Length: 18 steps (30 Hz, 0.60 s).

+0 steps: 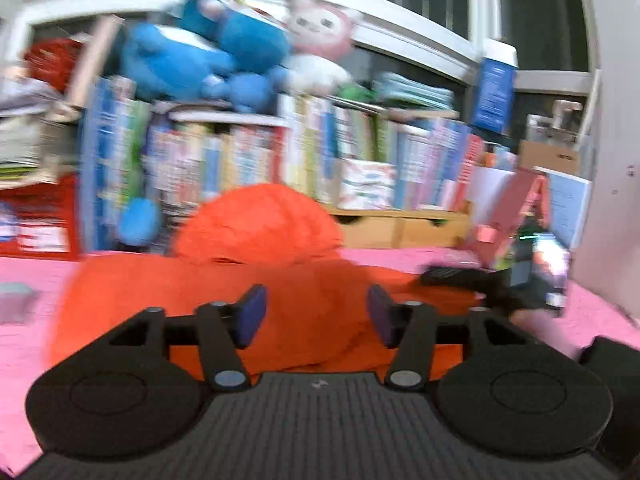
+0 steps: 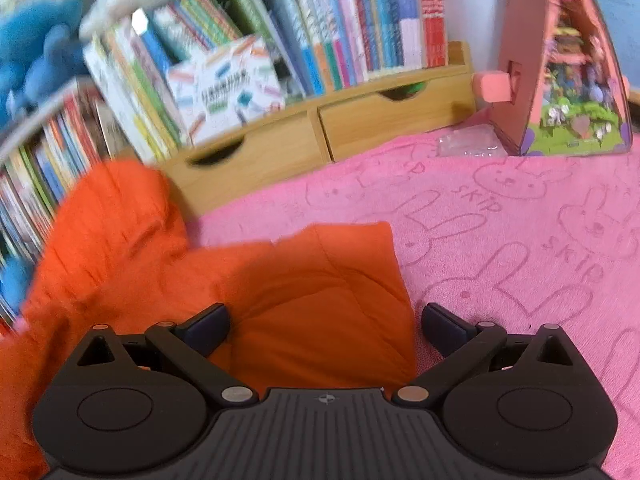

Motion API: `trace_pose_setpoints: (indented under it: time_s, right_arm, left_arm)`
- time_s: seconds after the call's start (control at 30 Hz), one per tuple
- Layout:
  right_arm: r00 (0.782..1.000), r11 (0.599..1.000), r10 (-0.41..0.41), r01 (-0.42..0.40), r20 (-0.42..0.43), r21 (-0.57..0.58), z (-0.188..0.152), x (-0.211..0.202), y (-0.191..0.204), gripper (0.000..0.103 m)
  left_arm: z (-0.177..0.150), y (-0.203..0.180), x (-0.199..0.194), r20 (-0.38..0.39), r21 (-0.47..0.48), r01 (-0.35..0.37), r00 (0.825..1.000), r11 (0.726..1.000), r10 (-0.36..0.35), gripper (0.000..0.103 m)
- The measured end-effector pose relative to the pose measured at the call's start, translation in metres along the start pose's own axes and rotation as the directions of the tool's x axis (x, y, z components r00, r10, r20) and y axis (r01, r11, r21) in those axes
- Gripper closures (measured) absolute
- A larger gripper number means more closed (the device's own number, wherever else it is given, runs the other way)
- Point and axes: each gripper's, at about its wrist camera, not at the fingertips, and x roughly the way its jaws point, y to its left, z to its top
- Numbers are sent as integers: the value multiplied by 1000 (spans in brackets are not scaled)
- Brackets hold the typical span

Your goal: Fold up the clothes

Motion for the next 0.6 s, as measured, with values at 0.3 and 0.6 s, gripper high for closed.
trace_pose_setpoints:
  time_s: [0.3, 0.6]
  right_arm:
    - [921, 921, 383, -386, -68, -49, -16, -30, 46, 0]
    - [954, 949, 290, -297, -78, -104, -10, -36, 81, 85]
  left_arm:
    - [-45, 40, 11, -172, -160, -209, 968, 965, 181, 48]
    - [-31, 38, -27, 67, -135, -150, 985, 979, 160, 48]
